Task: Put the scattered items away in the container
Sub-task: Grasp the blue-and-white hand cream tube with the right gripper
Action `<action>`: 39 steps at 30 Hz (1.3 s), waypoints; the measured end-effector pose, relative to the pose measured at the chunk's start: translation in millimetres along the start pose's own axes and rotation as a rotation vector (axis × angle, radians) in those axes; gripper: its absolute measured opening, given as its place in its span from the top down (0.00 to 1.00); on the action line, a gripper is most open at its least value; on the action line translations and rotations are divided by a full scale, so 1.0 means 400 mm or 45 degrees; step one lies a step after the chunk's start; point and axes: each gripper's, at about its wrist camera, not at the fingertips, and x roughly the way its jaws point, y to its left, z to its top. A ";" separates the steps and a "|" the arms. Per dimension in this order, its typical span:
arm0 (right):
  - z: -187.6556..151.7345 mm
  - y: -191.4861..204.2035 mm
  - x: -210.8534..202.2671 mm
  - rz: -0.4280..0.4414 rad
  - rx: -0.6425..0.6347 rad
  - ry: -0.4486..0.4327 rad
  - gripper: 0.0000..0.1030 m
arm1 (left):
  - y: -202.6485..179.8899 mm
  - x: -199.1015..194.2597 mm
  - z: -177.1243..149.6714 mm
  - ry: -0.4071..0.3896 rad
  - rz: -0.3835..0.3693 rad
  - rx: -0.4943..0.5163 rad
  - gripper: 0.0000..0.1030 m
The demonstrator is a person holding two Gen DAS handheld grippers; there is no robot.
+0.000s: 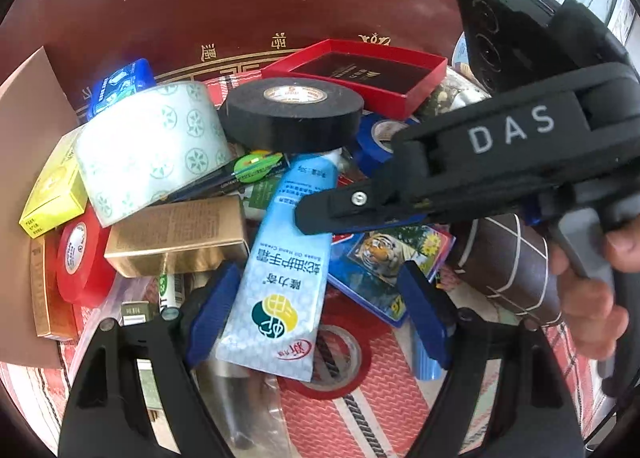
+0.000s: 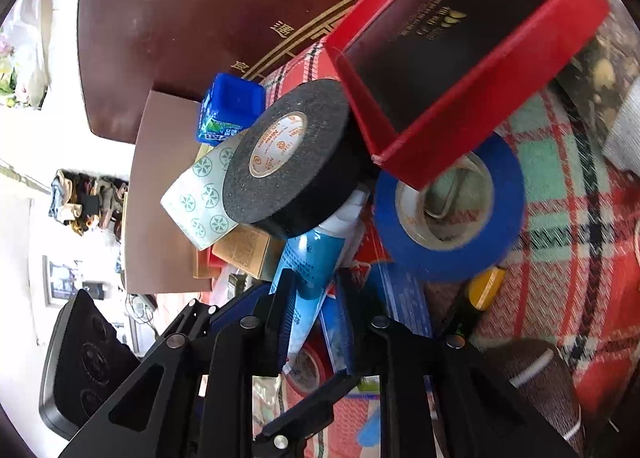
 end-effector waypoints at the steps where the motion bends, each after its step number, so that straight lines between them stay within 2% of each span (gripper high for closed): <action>1: 0.003 0.004 0.003 0.000 -0.006 -0.010 0.80 | 0.002 0.002 0.000 0.000 -0.008 -0.005 0.21; 8: 0.026 0.018 0.025 0.016 -0.026 -0.074 0.73 | 0.014 0.028 0.028 0.015 -0.048 -0.018 0.25; 10: 0.035 0.016 0.034 0.037 -0.028 -0.074 0.73 | 0.024 0.033 0.034 0.021 -0.053 -0.031 0.31; 12: 0.040 0.015 0.032 0.037 -0.059 -0.058 0.73 | 0.030 0.032 0.038 0.032 -0.032 -0.014 0.49; 14: 0.039 0.014 0.030 0.060 -0.053 -0.050 0.73 | 0.035 0.032 0.041 0.040 -0.023 -0.003 0.55; 21: 0.009 0.017 0.018 0.078 -0.060 -0.051 0.74 | 0.026 0.000 0.032 0.059 0.004 0.022 0.57; 28: -0.028 0.012 -0.011 0.089 -0.037 -0.072 0.74 | 0.001 -0.046 0.027 0.017 0.001 0.046 0.59; 29: -0.037 0.014 -0.018 0.089 -0.035 -0.075 0.74 | -0.010 -0.061 0.025 0.014 0.000 0.055 0.61; 30: -0.045 0.015 -0.023 0.095 -0.053 -0.057 0.75 | -0.021 -0.079 0.022 -0.001 -0.005 0.063 0.71; 33: -0.071 0.028 -0.050 0.093 -0.061 -0.078 0.76 | -0.048 -0.114 0.013 -0.009 -0.022 0.099 0.71; 35: -0.086 0.038 -0.072 0.091 -0.069 -0.092 0.79 | -0.058 -0.150 -0.013 -0.012 -0.004 0.130 0.71; 36: -0.094 0.041 -0.083 0.101 -0.068 -0.099 0.89 | -0.064 -0.158 -0.020 -0.014 0.010 0.137 0.71; 38: -0.111 0.056 -0.107 0.140 -0.070 -0.111 0.91 | -0.071 -0.168 -0.025 -0.019 0.007 0.134 0.71; 39: -0.119 0.060 -0.117 0.123 -0.082 -0.116 0.91 | -0.072 -0.174 -0.031 -0.019 0.013 0.132 0.67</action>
